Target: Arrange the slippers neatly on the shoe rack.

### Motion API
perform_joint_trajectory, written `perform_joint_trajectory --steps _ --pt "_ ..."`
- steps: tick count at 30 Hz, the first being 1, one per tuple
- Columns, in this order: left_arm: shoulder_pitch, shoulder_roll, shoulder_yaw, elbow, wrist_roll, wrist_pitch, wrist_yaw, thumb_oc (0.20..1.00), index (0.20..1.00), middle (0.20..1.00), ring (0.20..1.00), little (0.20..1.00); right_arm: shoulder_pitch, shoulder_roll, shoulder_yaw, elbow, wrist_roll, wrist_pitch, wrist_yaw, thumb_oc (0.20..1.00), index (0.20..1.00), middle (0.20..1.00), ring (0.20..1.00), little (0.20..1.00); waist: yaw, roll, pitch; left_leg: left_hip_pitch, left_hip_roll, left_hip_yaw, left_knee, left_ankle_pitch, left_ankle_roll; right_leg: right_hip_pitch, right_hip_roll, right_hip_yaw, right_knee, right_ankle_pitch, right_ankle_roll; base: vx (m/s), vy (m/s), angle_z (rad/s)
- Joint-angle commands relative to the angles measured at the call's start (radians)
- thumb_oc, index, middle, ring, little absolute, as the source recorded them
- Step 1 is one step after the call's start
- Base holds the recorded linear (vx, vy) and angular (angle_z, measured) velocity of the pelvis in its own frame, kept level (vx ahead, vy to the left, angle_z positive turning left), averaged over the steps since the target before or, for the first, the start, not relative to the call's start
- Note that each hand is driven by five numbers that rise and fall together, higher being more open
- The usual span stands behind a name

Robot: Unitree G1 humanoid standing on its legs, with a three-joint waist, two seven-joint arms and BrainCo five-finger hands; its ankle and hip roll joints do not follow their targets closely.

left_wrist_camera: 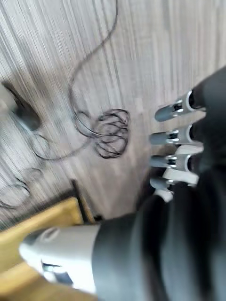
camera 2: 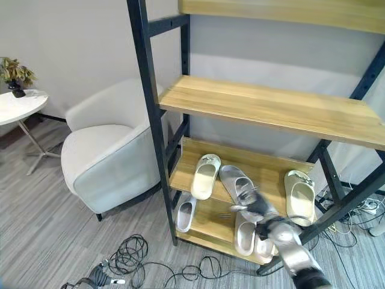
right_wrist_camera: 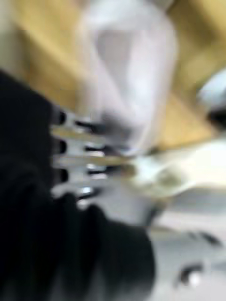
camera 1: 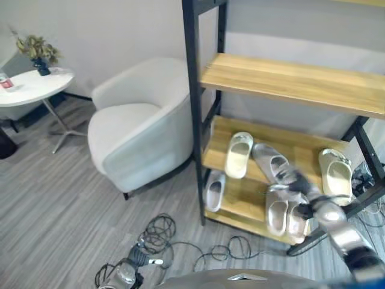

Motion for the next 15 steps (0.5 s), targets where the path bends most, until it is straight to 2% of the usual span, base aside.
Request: perform_joint_trajectory --steps 1,7,15 --pt "-0.101 0.009 0.0 0.062 -0.011 -0.024 -0.008 1.0 1.0 1.0 1.0 1.0 -0.024 -0.014 -0.005 -0.041 -0.066 -0.05 -0.03 1.0 1.0 1.0 1.0 1.0 -0.013 0.068 0.043 0.006 0.051 0.019 0.009 -0.061 -0.045 0.068 0.001 -0.023 0.026 -0.13 0.061 0.04 0.014 -0.4" --pt "-0.103 -0.001 -0.012 0.058 -0.016 -0.023 0.001 1.0 1.0 1.0 1.0 1.0 -0.109 -0.004 -0.028 0.058 -0.15 -0.032 -0.15 1.0 1.0 1.0 1.0 1.0 -0.001 0.066 0.04 0.005 0.05 0.009 0.009 -0.061 -0.043 0.073 0.003 -0.031 0.022 -0.132 0.057 0.01 0.001 -0.06" --pt "-0.111 0.0 -0.03 0.072 -0.022 -0.015 0.003 1.0 1.0 1.0 1.0 1.0 -0.207 -0.022 -0.005 0.139 -0.201 -0.004 -0.204 1.0 1.0 1.0 1.0 1.0 0.017 0.059 0.043 -0.006 0.049 -0.008 0.009 -0.058 -0.044 0.072 0.004 -0.044 0.017 -0.132 0.054 0.01 -0.001 0.02"
